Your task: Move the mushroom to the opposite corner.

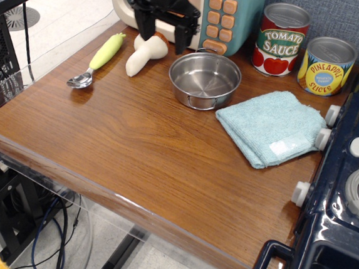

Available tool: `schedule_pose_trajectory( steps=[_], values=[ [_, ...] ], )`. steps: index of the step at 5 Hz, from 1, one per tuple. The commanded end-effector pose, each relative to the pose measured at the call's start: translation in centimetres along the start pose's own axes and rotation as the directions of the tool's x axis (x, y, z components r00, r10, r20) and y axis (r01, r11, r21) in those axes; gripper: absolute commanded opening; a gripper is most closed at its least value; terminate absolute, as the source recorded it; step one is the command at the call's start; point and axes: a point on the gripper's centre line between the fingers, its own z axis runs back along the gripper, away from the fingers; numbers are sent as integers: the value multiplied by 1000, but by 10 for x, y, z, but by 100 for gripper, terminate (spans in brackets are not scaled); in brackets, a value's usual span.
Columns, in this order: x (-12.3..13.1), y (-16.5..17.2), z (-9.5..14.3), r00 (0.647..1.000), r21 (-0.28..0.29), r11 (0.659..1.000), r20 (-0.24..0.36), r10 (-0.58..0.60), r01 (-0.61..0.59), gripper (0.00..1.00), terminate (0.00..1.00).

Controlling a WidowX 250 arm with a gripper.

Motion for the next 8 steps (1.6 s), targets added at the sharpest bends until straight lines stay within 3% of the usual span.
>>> schedule_pose_trajectory(
  steps=[1,2,3,5,8],
  values=[
    [-6,30,-13,995,54,994,-39,93,-91,100,0],
    [-3,31,-28,994,69,994,-69,85,-80,100,0],
    [0,27,-36,995,106,993,-86,56,-46,0,0],
    [-2,24,-25,997,124,991,-53,47,-40,0,0],
    [-13,44,24,984,159,972,66,165,-174,0,0]
  ],
)
